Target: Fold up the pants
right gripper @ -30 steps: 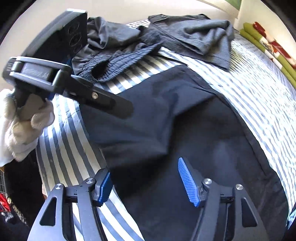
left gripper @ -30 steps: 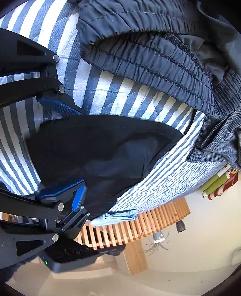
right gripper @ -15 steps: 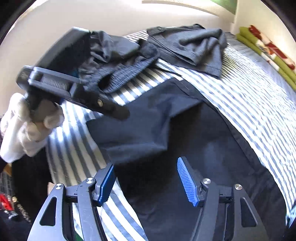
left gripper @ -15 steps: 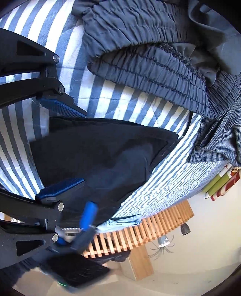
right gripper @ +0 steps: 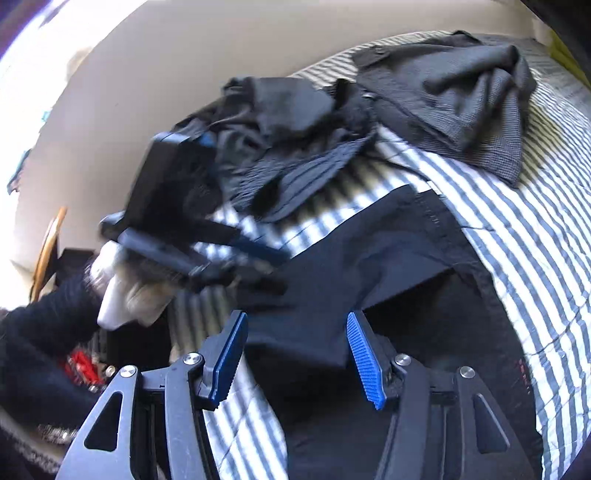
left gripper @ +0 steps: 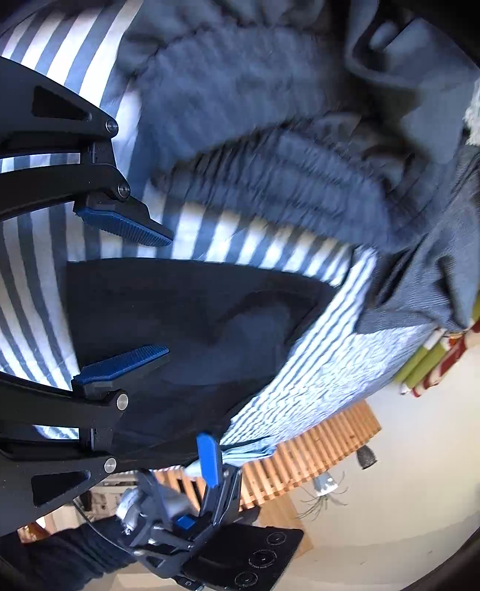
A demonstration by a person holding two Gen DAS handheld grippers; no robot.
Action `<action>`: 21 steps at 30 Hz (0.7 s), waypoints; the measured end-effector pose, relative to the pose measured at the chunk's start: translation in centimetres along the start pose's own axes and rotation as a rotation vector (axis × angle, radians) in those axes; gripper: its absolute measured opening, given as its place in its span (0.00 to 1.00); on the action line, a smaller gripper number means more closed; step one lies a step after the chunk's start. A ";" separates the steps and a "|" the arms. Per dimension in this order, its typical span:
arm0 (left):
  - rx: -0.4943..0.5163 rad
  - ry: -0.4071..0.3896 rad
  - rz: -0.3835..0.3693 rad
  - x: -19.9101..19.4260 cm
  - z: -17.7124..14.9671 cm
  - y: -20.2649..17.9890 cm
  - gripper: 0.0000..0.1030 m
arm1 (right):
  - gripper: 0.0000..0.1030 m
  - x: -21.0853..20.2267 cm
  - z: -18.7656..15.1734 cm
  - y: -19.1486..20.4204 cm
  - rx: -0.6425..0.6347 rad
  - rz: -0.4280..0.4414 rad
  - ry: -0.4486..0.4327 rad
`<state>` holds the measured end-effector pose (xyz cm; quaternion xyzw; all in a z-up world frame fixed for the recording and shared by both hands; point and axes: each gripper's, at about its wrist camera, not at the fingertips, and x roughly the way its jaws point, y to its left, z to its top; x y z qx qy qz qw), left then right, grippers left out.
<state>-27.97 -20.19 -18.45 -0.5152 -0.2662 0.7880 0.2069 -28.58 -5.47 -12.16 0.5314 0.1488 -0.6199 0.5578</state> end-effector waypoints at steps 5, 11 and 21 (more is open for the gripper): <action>-0.013 -0.035 0.004 -0.8 -0.1 0.6 0.58 | 0.44 -1.3 1.7 -3.0 0.090 -0.211 -0.098; 0.026 -0.055 0.017 -2.7 -2.1 -0.8 0.58 | 0.30 3.2 3.6 -7.6 0.124 -0.328 0.032; -0.018 0.013 -0.107 -1.3 -9.1 -6.9 0.59 | 0.31 0.5 1.7 -8.5 0.164 -0.338 0.022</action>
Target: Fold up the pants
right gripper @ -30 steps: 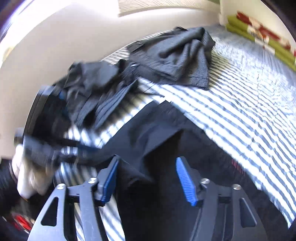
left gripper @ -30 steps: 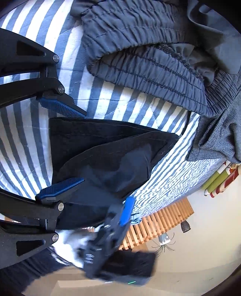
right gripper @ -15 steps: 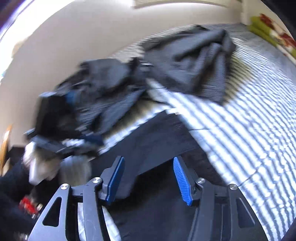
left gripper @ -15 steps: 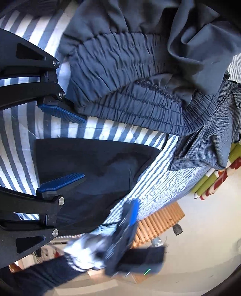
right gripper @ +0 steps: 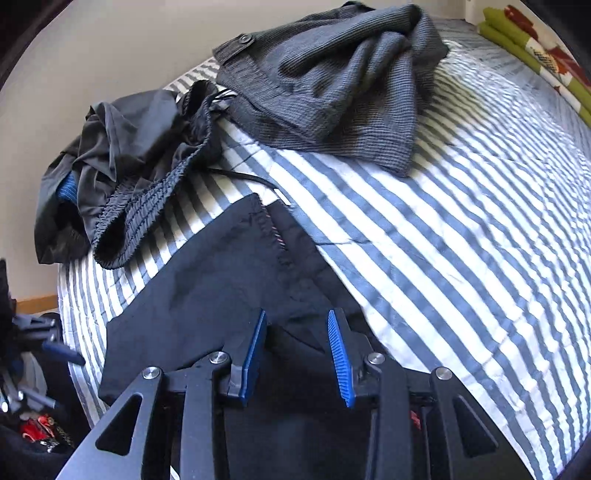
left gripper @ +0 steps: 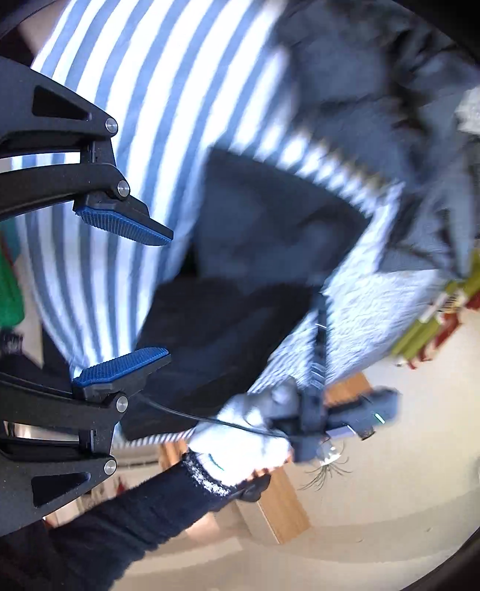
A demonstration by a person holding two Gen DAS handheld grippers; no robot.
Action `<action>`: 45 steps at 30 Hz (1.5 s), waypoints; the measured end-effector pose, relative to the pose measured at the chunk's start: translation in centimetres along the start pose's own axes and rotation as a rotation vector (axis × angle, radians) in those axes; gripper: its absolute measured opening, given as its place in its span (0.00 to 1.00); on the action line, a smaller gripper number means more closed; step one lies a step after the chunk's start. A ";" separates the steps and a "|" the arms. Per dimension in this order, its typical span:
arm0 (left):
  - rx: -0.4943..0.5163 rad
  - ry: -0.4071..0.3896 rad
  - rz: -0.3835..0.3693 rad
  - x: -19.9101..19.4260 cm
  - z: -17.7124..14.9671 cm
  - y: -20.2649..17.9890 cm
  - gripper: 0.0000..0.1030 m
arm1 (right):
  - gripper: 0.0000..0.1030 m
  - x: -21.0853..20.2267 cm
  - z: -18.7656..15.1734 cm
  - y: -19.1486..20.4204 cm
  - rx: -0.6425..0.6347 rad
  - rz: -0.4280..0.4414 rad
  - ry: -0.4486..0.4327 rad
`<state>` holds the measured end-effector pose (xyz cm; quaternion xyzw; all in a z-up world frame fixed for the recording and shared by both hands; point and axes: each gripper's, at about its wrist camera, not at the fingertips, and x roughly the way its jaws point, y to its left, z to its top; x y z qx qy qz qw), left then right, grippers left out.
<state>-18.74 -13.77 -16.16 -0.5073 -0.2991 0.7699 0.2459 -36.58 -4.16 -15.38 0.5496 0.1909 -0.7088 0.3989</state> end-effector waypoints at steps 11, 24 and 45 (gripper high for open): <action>0.239 0.125 -0.015 6.5 -1.6 -10.2 0.60 | 0.38 -18.1 -20.0 -6.8 0.274 -0.363 -0.131; 0.515 0.305 0.054 18.6 -7.2 -22.2 0.60 | 0.49 -22.9 -48.6 -19.8 0.992 -0.390 -0.207; 0.515 0.373 0.107 20.4 -6.3 -21.8 0.61 | 0.09 -22.7 -43.0 -16.7 0.917 -0.343 -0.342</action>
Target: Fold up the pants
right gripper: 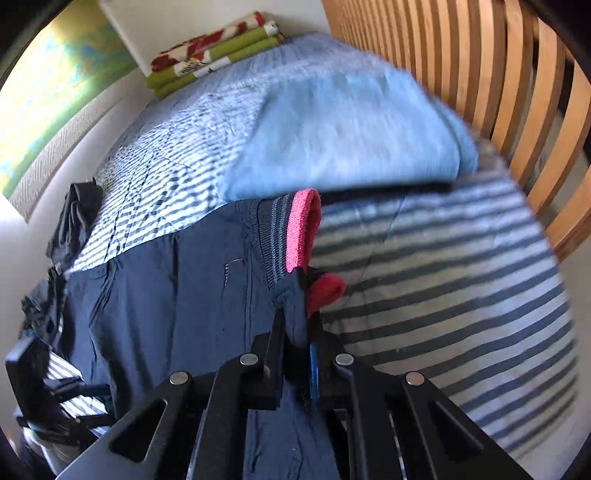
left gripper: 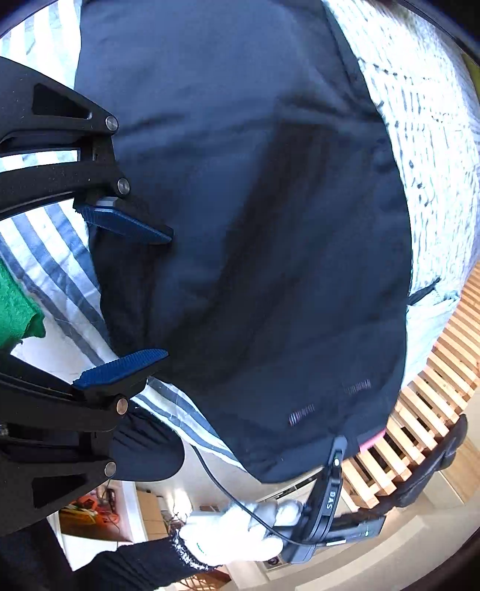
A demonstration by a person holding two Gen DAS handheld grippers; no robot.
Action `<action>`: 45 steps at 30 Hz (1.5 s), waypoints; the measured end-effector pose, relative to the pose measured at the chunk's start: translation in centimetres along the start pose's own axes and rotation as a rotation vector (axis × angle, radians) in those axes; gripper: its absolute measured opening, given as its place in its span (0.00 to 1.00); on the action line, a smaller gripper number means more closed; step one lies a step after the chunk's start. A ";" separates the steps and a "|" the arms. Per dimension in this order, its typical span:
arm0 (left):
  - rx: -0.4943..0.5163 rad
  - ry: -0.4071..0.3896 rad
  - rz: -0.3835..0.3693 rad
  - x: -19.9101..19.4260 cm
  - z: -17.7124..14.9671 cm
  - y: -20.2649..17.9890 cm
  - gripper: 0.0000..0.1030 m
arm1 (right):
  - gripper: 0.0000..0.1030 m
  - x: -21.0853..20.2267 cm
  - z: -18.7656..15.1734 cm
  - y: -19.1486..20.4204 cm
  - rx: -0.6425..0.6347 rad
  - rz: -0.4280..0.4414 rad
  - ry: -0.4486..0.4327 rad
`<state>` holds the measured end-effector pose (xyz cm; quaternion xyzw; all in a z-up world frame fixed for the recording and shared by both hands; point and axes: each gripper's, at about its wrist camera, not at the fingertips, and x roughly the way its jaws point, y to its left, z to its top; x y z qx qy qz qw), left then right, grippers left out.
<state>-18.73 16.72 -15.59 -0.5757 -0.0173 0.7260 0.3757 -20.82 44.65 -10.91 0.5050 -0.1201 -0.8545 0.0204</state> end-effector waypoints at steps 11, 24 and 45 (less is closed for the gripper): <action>-0.166 -0.120 0.126 -6.0 -1.6 7.4 0.61 | 0.15 4.6 0.5 -2.7 -0.035 -0.339 0.034; -0.429 -0.255 0.322 -15.1 -7.8 23.1 0.61 | 0.32 -0.2 2.5 13.7 -0.365 -0.141 -0.041; -0.319 -0.330 0.338 -14.4 -7.6 25.4 0.63 | 0.32 22.9 2.7 45.9 -0.895 0.302 0.387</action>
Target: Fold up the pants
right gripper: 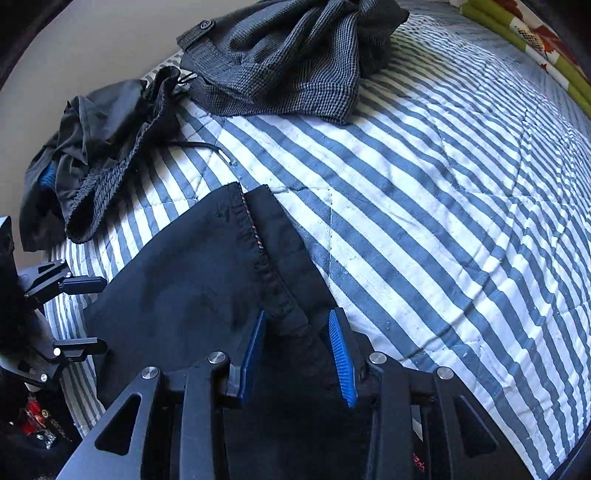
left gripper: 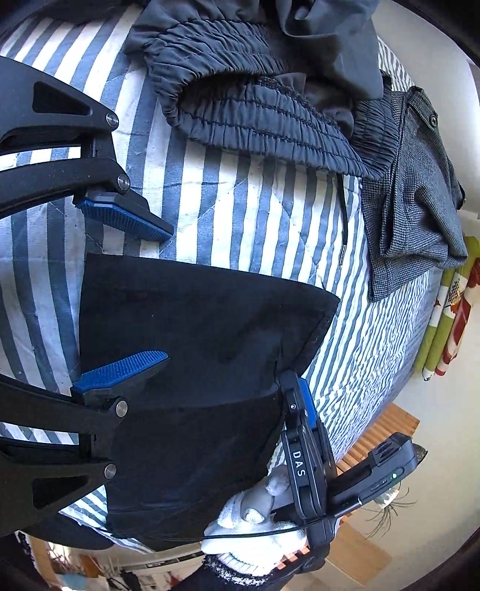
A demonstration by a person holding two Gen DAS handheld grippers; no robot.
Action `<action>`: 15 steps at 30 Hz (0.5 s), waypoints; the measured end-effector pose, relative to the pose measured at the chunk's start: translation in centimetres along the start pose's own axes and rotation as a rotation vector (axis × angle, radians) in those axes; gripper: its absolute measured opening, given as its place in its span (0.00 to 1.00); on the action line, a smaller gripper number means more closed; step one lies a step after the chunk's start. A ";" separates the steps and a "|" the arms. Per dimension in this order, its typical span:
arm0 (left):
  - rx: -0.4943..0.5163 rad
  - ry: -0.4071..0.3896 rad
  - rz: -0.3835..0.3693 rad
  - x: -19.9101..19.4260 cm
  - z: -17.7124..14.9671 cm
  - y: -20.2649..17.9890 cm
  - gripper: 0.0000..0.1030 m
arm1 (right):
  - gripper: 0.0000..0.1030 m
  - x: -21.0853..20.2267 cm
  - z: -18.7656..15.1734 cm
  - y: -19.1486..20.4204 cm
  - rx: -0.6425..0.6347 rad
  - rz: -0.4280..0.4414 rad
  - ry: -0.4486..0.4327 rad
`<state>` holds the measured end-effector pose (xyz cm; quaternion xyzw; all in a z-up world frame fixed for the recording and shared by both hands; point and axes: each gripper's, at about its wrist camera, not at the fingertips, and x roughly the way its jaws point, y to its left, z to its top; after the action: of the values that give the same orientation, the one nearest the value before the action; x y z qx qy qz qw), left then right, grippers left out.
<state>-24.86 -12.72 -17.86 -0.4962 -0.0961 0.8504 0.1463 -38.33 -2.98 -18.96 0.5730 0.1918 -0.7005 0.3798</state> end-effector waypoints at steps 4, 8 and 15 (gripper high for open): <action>0.047 0.000 0.041 0.2 -0.2 -0.7 0.55 | 0.32 -0.8 -0.8 0.1 -0.024 0.015 -0.018; 0.059 -0.005 0.046 -0.1 -0.3 -0.8 0.51 | 0.32 -2.0 -1.7 0.6 -0.085 -0.001 -0.040; 0.048 -0.004 0.039 0.2 0.0 -0.5 0.32 | 0.32 -0.6 -1.1 -0.4 -0.061 -0.021 -0.002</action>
<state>-24.89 -12.18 -17.92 -0.4924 -0.0666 0.8562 0.1415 -37.83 -1.77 -18.79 0.5583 0.2185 -0.6988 0.3901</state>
